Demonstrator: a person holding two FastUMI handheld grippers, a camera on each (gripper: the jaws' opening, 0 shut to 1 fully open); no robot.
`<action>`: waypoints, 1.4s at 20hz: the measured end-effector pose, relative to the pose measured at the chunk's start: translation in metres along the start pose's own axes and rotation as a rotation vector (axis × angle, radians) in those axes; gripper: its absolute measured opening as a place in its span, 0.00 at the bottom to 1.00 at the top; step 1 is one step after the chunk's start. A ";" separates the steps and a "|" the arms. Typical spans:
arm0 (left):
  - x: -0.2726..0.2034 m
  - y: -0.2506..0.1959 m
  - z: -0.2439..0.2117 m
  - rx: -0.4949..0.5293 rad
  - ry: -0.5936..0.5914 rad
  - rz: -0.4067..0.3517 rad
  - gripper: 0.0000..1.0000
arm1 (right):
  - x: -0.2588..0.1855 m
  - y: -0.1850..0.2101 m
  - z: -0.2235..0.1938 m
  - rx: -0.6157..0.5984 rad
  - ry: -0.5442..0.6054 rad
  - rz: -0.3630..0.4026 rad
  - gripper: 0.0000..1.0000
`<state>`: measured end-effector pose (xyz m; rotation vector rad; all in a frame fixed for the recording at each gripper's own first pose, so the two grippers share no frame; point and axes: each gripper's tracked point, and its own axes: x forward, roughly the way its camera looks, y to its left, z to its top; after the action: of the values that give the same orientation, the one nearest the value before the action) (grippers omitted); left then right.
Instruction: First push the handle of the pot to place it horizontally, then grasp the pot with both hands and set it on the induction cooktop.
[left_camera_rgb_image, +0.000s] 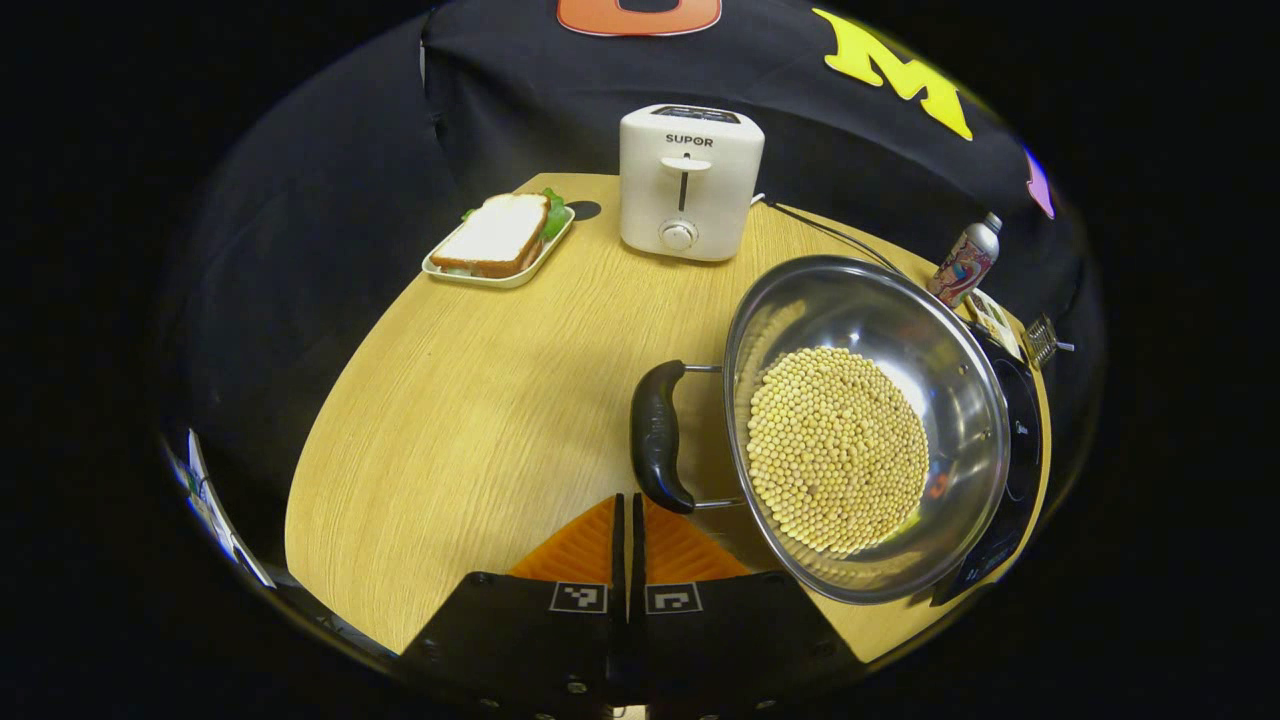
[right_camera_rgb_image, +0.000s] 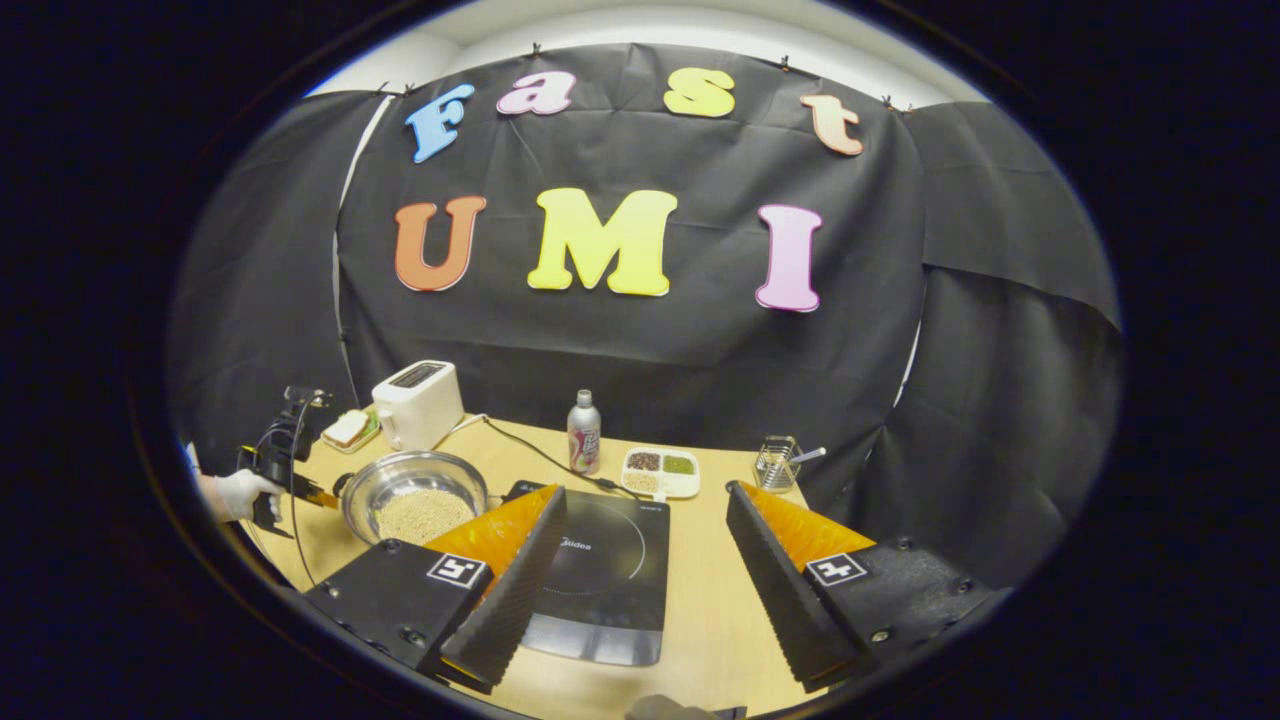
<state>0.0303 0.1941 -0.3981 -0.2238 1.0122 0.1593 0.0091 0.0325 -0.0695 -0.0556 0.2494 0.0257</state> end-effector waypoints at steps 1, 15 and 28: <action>0.002 -0.001 0.003 -0.003 -0.003 0.000 0.00 | 0.000 0.001 0.001 -0.003 0.001 0.000 0.97; 0.006 0.015 0.039 0.057 -0.080 0.032 0.00 | 0.022 0.026 -0.017 -0.008 0.063 0.066 1.00; -0.030 -0.021 0.080 0.239 -0.265 -0.044 0.96 | 0.117 0.147 -0.098 0.094 0.389 0.279 0.97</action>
<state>0.0851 0.1941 -0.3292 -0.0059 0.7541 0.0260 0.0938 0.1755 -0.2013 0.0695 0.6452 0.2821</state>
